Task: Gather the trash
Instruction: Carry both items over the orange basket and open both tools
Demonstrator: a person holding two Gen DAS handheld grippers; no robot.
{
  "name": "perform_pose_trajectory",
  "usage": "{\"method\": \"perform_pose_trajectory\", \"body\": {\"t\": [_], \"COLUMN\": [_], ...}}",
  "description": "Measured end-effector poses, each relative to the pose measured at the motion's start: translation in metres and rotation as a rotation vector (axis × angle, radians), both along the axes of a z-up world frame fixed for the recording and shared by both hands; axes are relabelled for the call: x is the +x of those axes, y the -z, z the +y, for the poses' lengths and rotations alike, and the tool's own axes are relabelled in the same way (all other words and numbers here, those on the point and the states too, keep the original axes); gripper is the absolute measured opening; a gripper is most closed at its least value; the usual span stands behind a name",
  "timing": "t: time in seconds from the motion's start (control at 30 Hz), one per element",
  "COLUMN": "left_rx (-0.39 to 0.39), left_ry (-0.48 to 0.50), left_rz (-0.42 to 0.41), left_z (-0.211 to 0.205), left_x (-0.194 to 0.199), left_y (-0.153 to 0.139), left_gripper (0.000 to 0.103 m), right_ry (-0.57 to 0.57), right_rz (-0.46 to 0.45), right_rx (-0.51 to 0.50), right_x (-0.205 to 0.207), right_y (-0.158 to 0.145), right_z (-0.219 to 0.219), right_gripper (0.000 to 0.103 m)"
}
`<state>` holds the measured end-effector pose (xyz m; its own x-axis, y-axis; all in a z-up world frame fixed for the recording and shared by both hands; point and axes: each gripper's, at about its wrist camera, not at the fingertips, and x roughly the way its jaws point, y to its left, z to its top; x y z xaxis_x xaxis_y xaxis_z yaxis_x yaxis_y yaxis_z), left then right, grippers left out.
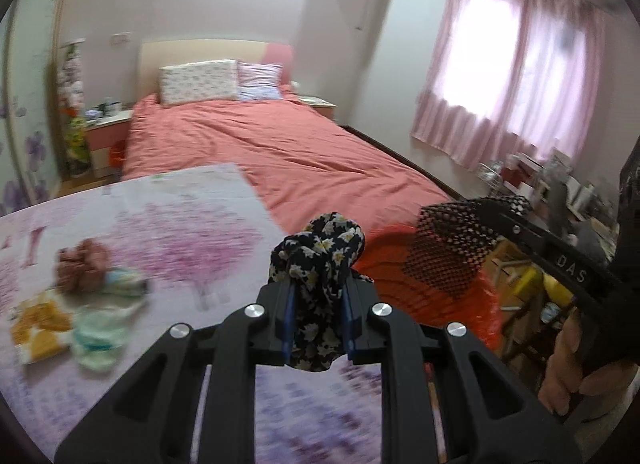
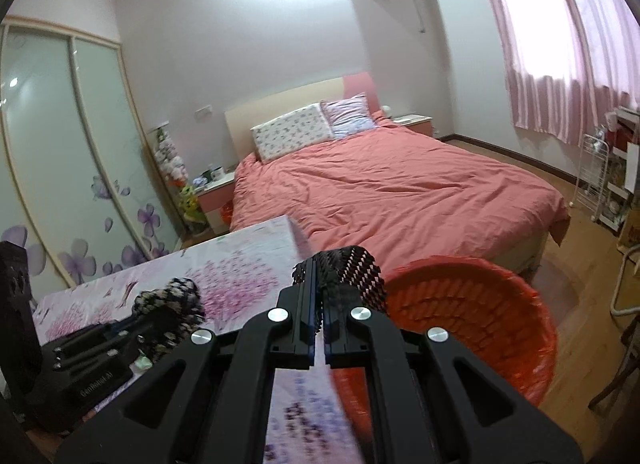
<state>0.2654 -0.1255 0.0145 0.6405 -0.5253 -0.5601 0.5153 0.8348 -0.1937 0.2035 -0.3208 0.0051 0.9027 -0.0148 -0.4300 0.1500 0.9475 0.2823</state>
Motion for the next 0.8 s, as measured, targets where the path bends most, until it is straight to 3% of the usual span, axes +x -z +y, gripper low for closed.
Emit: {"method": "perform_pose_trajectory", "body": {"t": [0.3, 0.4, 0.53, 0.6, 0.8], "left_rx": [0.001, 0.030, 0.057, 0.065, 0.093], "left_ry": [0.143, 0.158, 0.142, 0.137, 0.102], "left_rz": [0.043, 0.058, 0.089, 0.099, 0.111], "left_z": [-0.089, -0.109, -0.119, -0.118, -0.106], "left_x": [0.009, 0.015, 0.021, 0.025, 0.030], "left_y": [0.026, 0.038, 0.054, 0.059, 0.068], "left_gripper": [0.021, 0.027, 0.044, 0.047, 0.052], "right_ry": [0.074, 0.082, 0.088, 0.090, 0.104], "right_rz": [0.033, 0.053, 0.095, 0.104, 0.122], "right_rx": [0.067, 0.077, 0.088, 0.107, 0.112], "right_x": [0.005, 0.009, 0.014, 0.014, 0.011], "right_y": [0.024, 0.033, 0.045, 0.050, 0.056], "right_z": [-0.052, -0.062, -0.072, -0.074, -0.079], "right_gripper": [0.003, 0.003, 0.011, 0.026, 0.027]}}
